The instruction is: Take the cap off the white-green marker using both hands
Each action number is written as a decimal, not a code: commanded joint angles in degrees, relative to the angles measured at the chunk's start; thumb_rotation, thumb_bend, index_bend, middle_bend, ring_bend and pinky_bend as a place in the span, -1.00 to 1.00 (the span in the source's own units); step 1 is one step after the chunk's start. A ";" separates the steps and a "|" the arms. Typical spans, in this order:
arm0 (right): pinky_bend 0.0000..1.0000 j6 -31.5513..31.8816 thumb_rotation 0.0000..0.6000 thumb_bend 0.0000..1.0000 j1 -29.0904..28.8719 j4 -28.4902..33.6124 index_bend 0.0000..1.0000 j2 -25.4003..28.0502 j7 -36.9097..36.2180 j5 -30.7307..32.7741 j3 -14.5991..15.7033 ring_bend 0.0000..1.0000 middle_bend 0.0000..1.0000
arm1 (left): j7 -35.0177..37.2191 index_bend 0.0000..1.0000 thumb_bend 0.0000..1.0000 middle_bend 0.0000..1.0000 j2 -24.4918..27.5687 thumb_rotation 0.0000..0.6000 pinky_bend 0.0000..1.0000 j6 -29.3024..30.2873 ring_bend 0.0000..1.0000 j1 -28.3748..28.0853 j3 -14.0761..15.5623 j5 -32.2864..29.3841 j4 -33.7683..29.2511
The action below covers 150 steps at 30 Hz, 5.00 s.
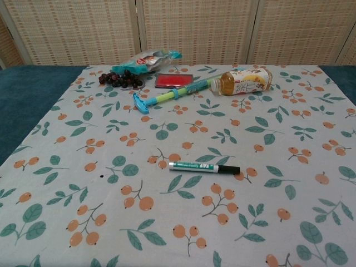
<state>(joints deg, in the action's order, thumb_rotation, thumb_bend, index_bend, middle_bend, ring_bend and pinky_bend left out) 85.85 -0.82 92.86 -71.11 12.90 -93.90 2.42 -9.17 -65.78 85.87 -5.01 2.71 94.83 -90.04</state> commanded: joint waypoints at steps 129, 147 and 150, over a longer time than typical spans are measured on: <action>-1.00 -13.27 1.00 -0.49 -19.55 -8.94 -0.32 -38.69 18.86 4.84 -10.30 -1.00 -0.96 | -48.15 0.77 0.05 1.00 -44.06 1.00 1.00 -13.52 0.94 -29.44 -8.39 -7.06 12.44; -1.00 -11.50 1.00 -0.49 -21.10 -13.23 -0.10 -41.97 15.00 6.04 -10.33 -1.00 -0.86 | -48.79 0.77 0.05 1.00 -43.49 1.00 1.00 -13.81 0.94 -29.01 -7.63 -6.83 11.21; -1.00 -11.27 1.00 -0.49 -21.25 -13.46 -0.08 -42.11 14.52 6.10 -10.22 -1.00 -0.86 | -49.02 0.77 0.05 1.00 -43.48 1.00 1.00 -13.78 0.94 -28.98 -7.40 -6.54 10.95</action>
<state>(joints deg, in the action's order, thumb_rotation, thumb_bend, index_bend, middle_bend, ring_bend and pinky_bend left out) 74.51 -22.03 79.45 -113.18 27.48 -87.81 -7.84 -58.16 -109.26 72.09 -34.00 -4.73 88.27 -79.06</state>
